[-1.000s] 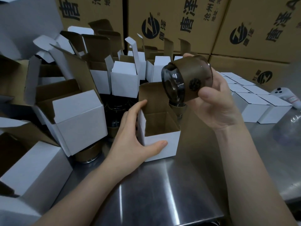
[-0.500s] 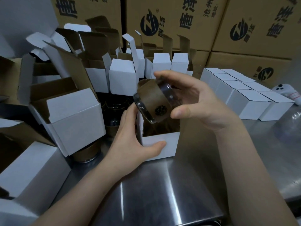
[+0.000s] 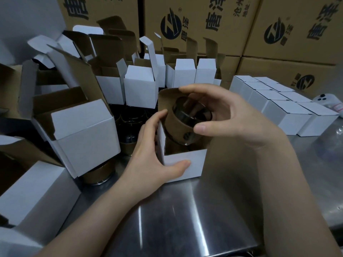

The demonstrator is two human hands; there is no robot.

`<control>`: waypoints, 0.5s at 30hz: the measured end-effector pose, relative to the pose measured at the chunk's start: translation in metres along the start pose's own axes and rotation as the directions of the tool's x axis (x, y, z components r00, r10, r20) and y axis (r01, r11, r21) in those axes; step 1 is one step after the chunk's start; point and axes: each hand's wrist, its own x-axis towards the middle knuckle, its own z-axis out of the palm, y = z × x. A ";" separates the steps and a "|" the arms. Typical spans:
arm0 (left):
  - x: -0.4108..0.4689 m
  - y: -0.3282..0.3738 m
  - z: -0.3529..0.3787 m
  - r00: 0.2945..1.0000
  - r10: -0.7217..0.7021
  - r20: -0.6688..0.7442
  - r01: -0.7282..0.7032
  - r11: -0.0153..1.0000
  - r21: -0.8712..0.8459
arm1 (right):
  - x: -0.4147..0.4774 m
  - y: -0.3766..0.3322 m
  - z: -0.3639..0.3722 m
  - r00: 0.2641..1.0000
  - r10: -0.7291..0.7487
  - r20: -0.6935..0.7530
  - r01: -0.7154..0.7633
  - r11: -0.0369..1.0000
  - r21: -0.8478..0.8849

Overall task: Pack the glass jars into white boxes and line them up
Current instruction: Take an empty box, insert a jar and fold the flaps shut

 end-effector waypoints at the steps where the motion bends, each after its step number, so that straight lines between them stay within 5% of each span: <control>1: 0.000 0.000 0.000 1.000 -0.001 0.001 0.001 1.000 -0.001 | 0.000 0.000 0.001 1.000 0.003 -0.002 -0.004 1.000 -0.020; 15: -0.001 -0.001 0.001 1.000 -0.010 0.000 0.010 1.000 0.008 | 0.003 -0.004 0.008 0.994 0.114 0.003 -0.107 0.948 -0.299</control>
